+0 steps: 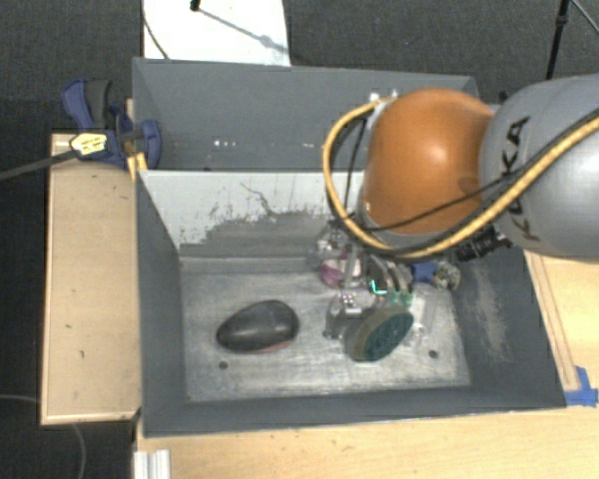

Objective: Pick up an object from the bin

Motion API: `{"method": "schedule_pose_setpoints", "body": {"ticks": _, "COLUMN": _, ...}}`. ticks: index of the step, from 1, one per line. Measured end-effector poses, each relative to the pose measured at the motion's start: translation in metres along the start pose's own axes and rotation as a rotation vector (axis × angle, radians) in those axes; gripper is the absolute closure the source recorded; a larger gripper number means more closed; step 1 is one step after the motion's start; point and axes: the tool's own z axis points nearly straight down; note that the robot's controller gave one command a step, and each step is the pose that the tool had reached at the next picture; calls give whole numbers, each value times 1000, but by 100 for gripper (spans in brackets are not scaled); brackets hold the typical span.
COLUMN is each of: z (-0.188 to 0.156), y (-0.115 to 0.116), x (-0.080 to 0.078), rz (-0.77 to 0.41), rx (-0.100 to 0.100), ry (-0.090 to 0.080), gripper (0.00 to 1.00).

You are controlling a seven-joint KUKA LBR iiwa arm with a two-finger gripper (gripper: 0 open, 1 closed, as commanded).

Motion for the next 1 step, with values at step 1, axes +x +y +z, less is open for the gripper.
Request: {"method": "schedule_pose_setpoints", "body": {"ticks": 1, "z": 82, "y": 123, "x": -8, "rz": -150, "rx": -2, "ry": -3, "gripper": 0}}
